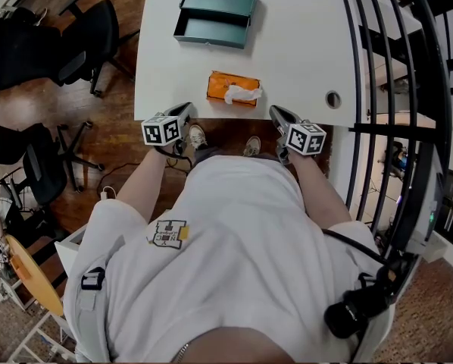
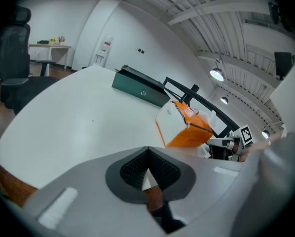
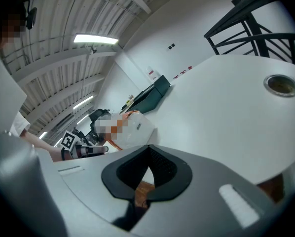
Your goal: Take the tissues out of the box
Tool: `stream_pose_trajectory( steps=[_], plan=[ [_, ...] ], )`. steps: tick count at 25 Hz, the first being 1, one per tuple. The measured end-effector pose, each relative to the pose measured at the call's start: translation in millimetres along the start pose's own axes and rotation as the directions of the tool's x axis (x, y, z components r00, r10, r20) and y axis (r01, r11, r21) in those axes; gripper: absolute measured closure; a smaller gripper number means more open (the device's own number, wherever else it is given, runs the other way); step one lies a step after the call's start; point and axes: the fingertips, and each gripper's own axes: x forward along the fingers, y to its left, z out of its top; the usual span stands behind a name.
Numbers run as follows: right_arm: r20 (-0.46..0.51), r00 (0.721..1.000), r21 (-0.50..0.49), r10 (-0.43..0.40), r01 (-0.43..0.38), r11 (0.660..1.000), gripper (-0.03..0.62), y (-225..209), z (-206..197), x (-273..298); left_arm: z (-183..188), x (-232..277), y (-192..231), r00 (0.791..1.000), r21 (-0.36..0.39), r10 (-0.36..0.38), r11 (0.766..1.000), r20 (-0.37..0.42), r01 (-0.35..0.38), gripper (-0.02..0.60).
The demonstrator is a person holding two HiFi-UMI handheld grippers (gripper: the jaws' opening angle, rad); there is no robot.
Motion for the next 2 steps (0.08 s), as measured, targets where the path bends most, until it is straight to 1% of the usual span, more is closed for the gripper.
stream_pose_trajectory(
  steps=[2],
  plan=[
    [0.003, 1.0, 0.002, 0.0, 0.0, 1.0, 0.594, 0.1, 0.2, -1.1, -2.8, 0.1, -0.4, 1.0, -0.004, 0.0, 1.0, -0.004, 0.0, 0.581]
  ],
)
